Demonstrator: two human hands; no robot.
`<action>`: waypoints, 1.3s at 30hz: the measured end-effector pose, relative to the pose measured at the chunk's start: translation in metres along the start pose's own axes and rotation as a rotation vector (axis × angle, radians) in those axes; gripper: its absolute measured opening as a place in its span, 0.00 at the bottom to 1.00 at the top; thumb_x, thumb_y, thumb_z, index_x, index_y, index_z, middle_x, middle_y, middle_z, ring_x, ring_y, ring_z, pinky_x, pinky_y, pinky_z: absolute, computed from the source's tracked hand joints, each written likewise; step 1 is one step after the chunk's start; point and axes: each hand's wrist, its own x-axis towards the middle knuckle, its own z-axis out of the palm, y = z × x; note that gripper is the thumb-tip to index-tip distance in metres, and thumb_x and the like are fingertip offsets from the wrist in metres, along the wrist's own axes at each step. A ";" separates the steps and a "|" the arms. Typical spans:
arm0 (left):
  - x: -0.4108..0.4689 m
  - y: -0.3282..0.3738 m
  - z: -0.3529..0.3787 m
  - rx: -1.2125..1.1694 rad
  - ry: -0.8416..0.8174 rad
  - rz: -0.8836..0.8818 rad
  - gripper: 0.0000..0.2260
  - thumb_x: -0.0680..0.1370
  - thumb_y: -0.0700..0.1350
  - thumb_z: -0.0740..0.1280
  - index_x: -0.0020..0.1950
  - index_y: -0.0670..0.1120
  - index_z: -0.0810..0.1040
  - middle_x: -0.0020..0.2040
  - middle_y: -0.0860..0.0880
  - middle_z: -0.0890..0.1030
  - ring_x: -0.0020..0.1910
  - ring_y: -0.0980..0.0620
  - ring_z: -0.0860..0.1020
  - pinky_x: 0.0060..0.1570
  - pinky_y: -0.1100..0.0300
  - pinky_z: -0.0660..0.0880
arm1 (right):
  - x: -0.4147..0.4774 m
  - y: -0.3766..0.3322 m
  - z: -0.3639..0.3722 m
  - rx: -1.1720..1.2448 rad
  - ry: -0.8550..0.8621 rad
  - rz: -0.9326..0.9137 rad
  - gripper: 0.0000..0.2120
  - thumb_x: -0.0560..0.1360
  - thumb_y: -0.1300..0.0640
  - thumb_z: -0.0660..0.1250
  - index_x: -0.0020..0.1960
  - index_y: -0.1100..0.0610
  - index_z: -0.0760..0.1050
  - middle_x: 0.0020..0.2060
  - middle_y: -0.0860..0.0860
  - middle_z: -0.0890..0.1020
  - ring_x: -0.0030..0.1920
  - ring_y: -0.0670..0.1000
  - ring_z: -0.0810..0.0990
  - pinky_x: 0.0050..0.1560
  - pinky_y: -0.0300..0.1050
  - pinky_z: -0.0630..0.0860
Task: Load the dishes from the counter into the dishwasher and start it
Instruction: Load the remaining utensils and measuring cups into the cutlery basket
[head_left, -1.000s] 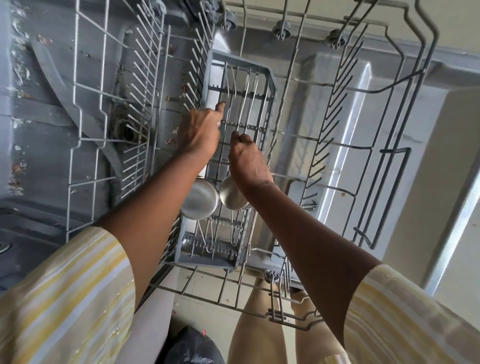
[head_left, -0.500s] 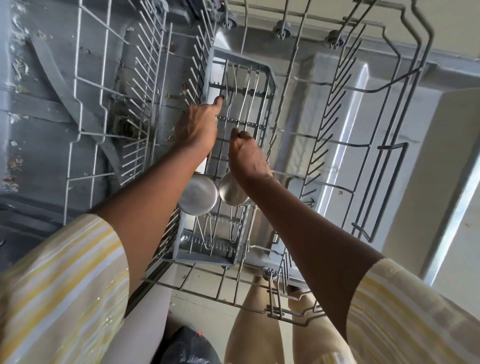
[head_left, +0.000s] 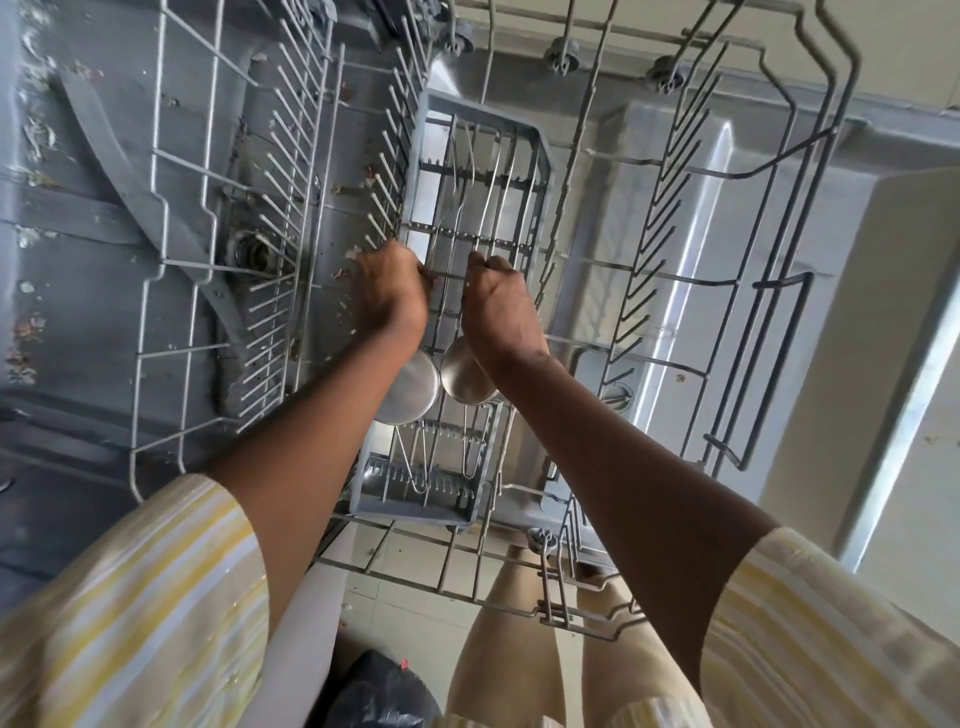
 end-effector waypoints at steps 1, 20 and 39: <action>-0.001 0.001 0.001 0.004 -0.008 0.030 0.13 0.78 0.42 0.60 0.54 0.40 0.82 0.51 0.39 0.82 0.50 0.41 0.80 0.41 0.55 0.74 | -0.001 0.000 0.000 -0.016 -0.005 -0.014 0.17 0.82 0.51 0.47 0.49 0.59 0.71 0.35 0.51 0.74 0.32 0.48 0.72 0.32 0.40 0.63; -0.045 -0.016 -0.004 0.072 0.049 0.352 0.10 0.80 0.46 0.62 0.57 0.47 0.80 0.51 0.43 0.83 0.48 0.44 0.80 0.40 0.55 0.75 | -0.060 0.003 -0.031 -0.449 -0.015 -0.439 0.13 0.71 0.71 0.65 0.56 0.69 0.73 0.49 0.63 0.76 0.40 0.61 0.79 0.41 0.50 0.78; -0.252 -0.081 -0.067 -0.136 0.174 0.306 0.16 0.80 0.38 0.59 0.66 0.37 0.71 0.63 0.38 0.75 0.63 0.41 0.74 0.63 0.53 0.69 | -0.205 -0.010 -0.094 -0.910 -0.313 -0.644 0.27 0.78 0.65 0.60 0.74 0.64 0.54 0.75 0.59 0.56 0.75 0.57 0.55 0.65 0.52 0.70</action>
